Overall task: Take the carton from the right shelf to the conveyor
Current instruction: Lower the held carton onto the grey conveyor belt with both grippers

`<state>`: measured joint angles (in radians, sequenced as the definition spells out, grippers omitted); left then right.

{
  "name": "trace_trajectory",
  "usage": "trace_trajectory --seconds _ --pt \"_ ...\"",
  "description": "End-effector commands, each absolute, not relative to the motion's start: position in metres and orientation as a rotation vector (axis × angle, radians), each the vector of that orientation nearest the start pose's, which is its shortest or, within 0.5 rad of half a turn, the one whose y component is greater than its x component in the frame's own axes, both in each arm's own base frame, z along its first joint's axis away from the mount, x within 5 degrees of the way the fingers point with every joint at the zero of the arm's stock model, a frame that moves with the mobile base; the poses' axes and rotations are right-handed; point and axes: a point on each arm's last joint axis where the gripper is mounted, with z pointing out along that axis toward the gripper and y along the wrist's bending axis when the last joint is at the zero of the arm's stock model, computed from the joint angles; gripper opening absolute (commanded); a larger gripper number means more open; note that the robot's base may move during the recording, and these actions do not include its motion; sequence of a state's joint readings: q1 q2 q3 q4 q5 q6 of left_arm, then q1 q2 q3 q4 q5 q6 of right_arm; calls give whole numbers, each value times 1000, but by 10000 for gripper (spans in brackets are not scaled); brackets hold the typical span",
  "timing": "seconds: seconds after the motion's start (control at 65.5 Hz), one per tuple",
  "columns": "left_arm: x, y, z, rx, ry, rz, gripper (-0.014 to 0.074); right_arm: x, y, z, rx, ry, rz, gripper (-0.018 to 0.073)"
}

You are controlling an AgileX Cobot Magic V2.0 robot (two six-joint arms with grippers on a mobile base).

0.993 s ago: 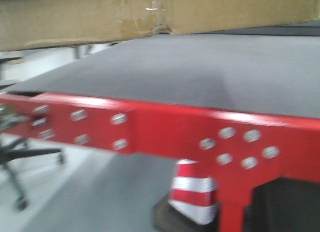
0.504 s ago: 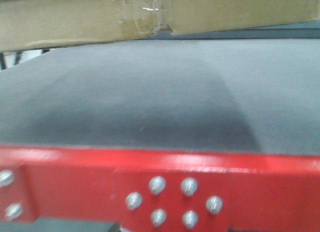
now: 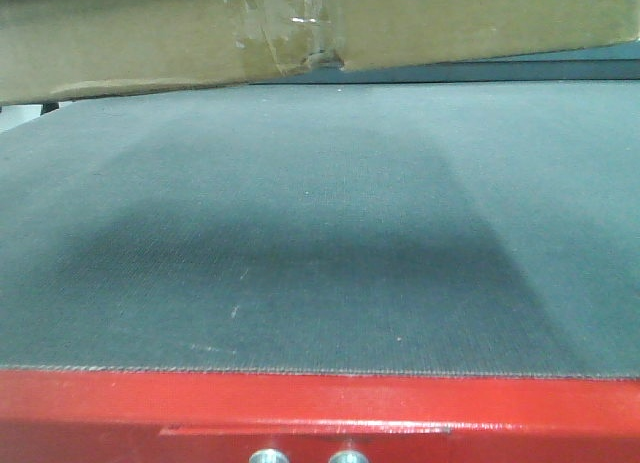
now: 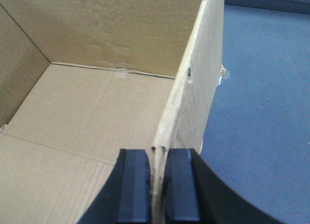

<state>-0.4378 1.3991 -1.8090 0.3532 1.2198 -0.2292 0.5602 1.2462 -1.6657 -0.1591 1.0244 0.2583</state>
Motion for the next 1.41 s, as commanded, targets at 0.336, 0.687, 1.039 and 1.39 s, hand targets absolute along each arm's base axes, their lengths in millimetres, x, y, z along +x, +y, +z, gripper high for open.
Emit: trace_trajectory --seconds 0.336,0.687,1.039,1.39 --pt "253 -78 495 194 2186 187 -9 199 108 511 -323 1986 289 -68" --pt "253 -78 495 194 2186 187 -9 199 108 511 -323 1986 289 -68" --pt "254 -78 497 198 2165 179 -9 200 108 512 -322 1967 296 -68" --pt "274 -80 493 109 2064 -191 -9 225 110 495 -298 2052 212 -68"
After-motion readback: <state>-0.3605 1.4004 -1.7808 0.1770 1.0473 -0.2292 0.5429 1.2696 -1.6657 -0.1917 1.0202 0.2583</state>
